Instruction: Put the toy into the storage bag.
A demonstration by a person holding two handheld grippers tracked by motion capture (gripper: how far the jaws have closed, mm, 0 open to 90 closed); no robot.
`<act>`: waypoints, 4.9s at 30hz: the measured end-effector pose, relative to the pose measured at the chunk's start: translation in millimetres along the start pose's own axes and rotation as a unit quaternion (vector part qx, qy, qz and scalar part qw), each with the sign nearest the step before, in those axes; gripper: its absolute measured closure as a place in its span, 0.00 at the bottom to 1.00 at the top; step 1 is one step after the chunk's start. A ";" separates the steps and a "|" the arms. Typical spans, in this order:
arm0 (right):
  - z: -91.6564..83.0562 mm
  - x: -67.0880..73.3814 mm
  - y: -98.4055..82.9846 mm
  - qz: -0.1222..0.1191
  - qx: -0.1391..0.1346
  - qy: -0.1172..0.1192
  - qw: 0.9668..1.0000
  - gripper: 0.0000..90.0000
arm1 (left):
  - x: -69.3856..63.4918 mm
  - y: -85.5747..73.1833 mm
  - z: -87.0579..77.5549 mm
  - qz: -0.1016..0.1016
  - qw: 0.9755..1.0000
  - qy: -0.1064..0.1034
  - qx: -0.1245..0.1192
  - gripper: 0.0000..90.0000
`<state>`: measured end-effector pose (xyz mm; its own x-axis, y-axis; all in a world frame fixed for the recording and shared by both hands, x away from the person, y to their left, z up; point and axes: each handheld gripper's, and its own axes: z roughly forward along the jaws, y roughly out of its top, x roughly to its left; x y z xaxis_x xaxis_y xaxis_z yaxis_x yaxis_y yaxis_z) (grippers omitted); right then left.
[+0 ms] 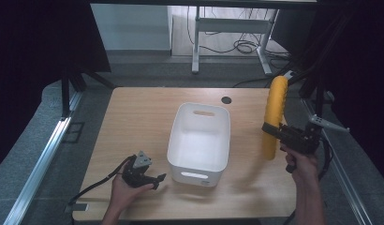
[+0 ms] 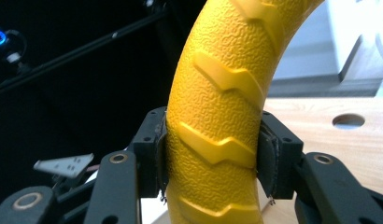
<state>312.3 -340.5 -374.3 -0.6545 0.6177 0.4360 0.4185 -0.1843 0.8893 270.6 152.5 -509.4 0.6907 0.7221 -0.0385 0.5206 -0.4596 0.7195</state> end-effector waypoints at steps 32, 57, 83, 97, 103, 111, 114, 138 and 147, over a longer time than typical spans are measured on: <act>25.4 48.9 -47.6 0.008 -0.195 -0.108 0.975 0.57 | -2.5 -0.6 3.6 0.002 1.000 -0.004 0.004 0.17; 31.5 72.7 -41.9 -0.020 -0.208 -0.089 0.974 0.56 | -2.4 -0.6 4.4 0.004 1.000 -0.006 0.008 0.17; 37.5 104.4 -26.8 -0.059 -0.225 -0.073 0.970 0.56 | -2.1 -0.7 4.4 0.003 1.000 -0.007 0.008 0.17; 62.9 142.5 0.7 -0.103 -0.231 -0.041 0.967 0.56 | -0.5 -1.0 3.2 0.003 1.000 -0.008 0.008 0.17; 87.2 155.7 8.6 -0.107 -0.225 -0.026 0.968 0.56 | 0.8 -1.5 2.0 0.001 1.000 -0.009 0.007 0.17; 108.9 162.9 7.7 -0.098 -0.220 -0.017 0.970 0.56 | 2.4 -2.2 1.0 -0.003 1.000 -0.008 0.004 0.17; 116.7 165.3 5.2 -0.096 -0.219 -0.014 0.971 0.56 | 3.2 -2.4 0.5 -0.003 1.000 -0.008 0.005 0.17; 158.1 183.1 -24.2 -0.075 -0.205 0.003 0.976 0.56 | 3.2 -2.4 -1.0 -0.003 1.000 -0.009 0.002 0.17; 166.6 187.3 -37.8 -0.068 -0.214 -0.008 0.975 0.56 | 2.9 -2.5 -0.2 -0.003 1.000 -0.009 0.002 0.17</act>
<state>278.8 -90.5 -349.2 -0.6740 0.6702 0.3107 0.0258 -0.3989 0.9166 271.2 155.9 -511.1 0.6969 0.7150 -0.0553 0.5265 -0.4578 0.7163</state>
